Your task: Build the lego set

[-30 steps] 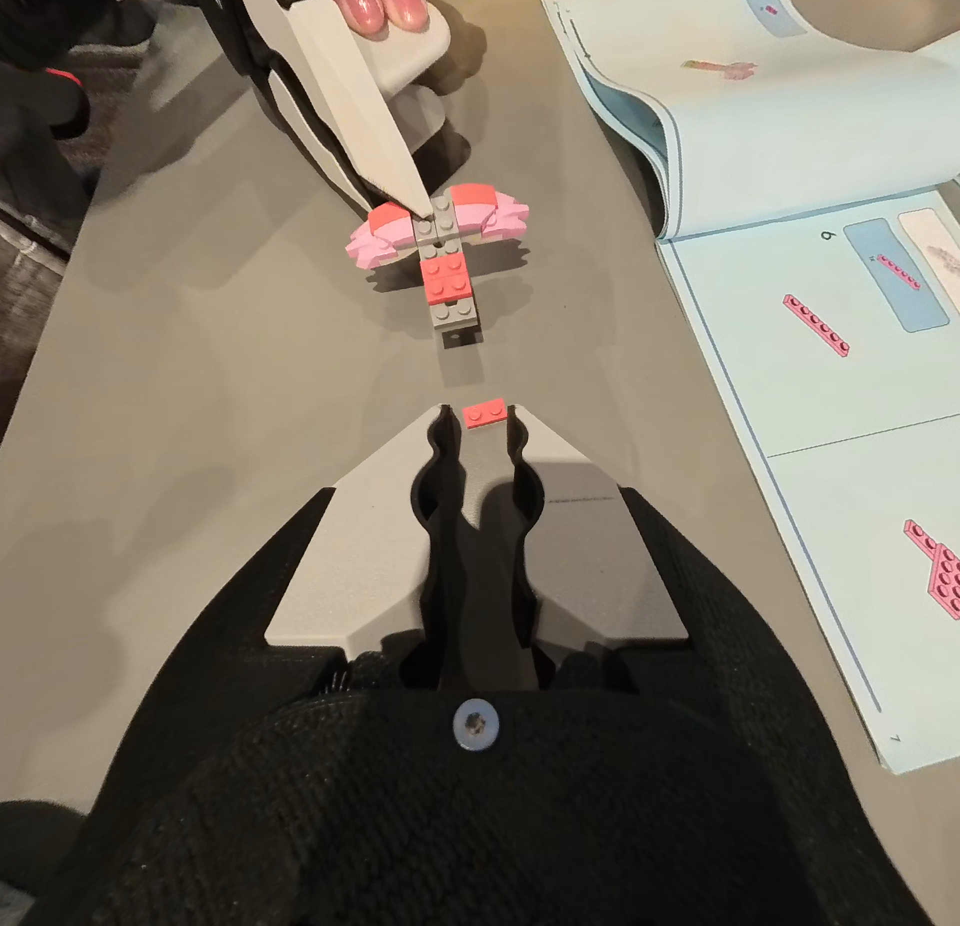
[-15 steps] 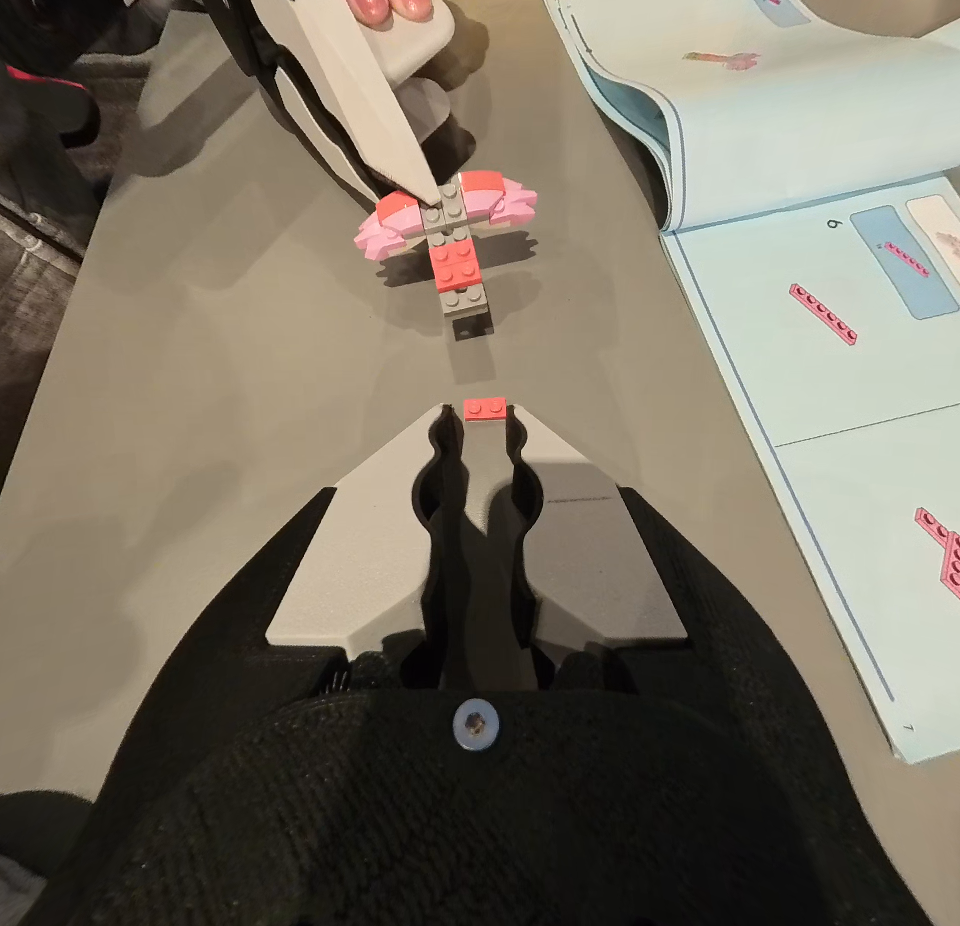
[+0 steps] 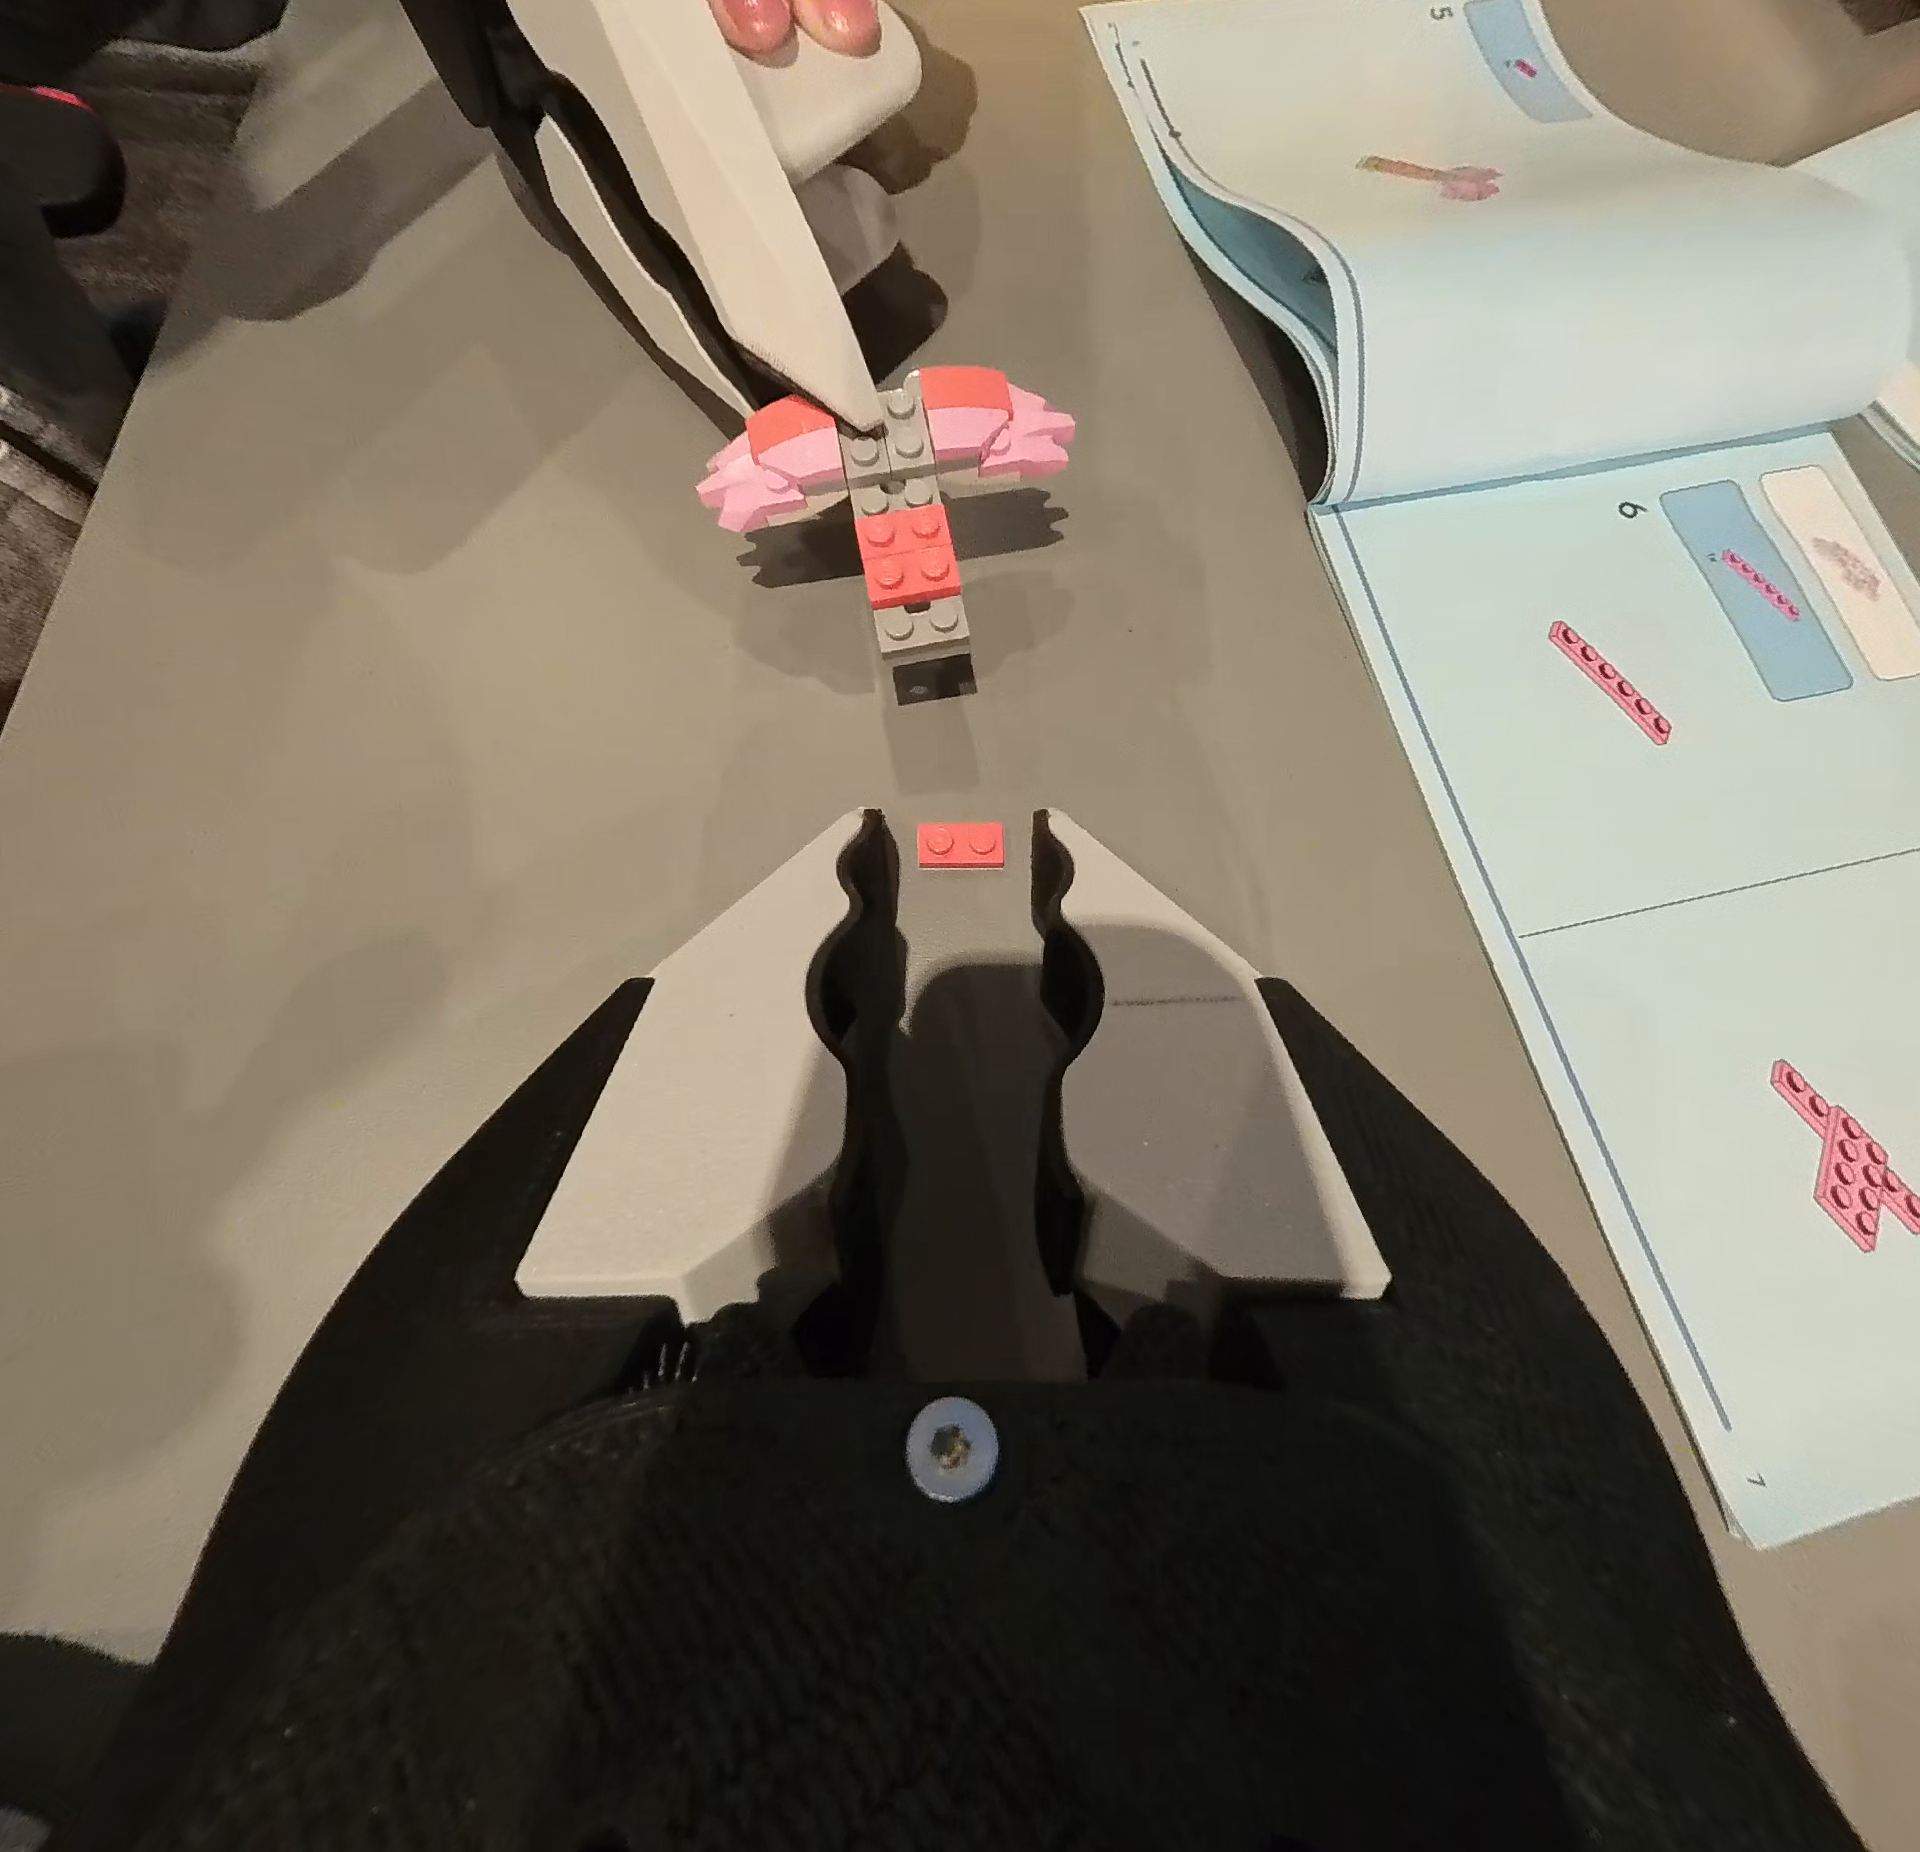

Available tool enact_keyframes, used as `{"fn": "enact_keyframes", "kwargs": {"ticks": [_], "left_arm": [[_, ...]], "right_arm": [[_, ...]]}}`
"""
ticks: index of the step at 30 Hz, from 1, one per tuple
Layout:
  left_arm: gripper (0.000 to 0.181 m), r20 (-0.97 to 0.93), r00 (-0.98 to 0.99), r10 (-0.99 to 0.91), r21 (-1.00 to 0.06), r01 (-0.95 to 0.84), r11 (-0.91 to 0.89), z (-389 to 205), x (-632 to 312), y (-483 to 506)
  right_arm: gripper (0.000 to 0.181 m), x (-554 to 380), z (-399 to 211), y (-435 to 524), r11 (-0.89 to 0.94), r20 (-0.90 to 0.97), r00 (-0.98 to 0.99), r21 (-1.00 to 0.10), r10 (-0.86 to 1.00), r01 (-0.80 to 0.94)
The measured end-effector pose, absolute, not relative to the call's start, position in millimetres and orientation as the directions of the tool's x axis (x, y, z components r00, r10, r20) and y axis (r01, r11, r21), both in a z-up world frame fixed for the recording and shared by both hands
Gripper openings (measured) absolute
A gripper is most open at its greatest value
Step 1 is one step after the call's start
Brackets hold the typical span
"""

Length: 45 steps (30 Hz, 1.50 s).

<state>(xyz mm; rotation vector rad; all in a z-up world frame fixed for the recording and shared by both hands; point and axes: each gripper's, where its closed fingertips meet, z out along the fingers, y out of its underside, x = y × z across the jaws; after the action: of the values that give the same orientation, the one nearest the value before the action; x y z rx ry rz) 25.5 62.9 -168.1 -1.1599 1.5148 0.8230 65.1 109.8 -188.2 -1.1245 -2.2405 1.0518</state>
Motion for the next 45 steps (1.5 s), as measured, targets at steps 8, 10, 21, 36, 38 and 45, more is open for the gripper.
{"fn": "enact_keyframes", "kwargs": {"ticks": [8,10,21,36,38,45], "left_arm": [[0.012,-0.966,-0.022,-0.259,-0.059,-0.952,0.301,-167.1,27.5,63.7],[0.012,-0.966,-0.021,-0.258,-0.060,-0.952,0.301,-166.2,27.8,64.4],[0.012,-0.967,-0.017,-0.255,-0.062,-0.953,0.298,-160.4,30.7,61.5],[0.011,-0.969,-0.013,-0.246,-0.061,-0.955,0.291,-159.3,31.1,63.0],[0.011,-0.970,-0.011,-0.244,-0.063,-0.954,0.292,-159.0,31.3,62.9],[0.011,-0.973,-0.016,-0.229,-0.051,-0.958,0.283,-157.7,28.3,62.0]], "right_arm": [[0.023,66.7,-188.6,108.5,0.392,0.029,-0.595,-0.778,0.803,0.491],[0.022,67.5,-188.7,108.7,0.388,0.023,-0.594,-0.778,0.804,0.494],[0.021,69.4,-188.9,108.9,0.380,0.009,-0.595,-0.777,0.804,0.501],[0.020,68.9,-189.0,108.2,0.387,0.017,-0.597,-0.777,0.802,0.497],[0.020,68.8,-189.0,108.3,0.387,0.018,-0.597,-0.777,0.802,0.497],[0.022,68.2,-188.7,108.9,0.396,0.035,-0.594,-0.777,0.804,0.489]]}}
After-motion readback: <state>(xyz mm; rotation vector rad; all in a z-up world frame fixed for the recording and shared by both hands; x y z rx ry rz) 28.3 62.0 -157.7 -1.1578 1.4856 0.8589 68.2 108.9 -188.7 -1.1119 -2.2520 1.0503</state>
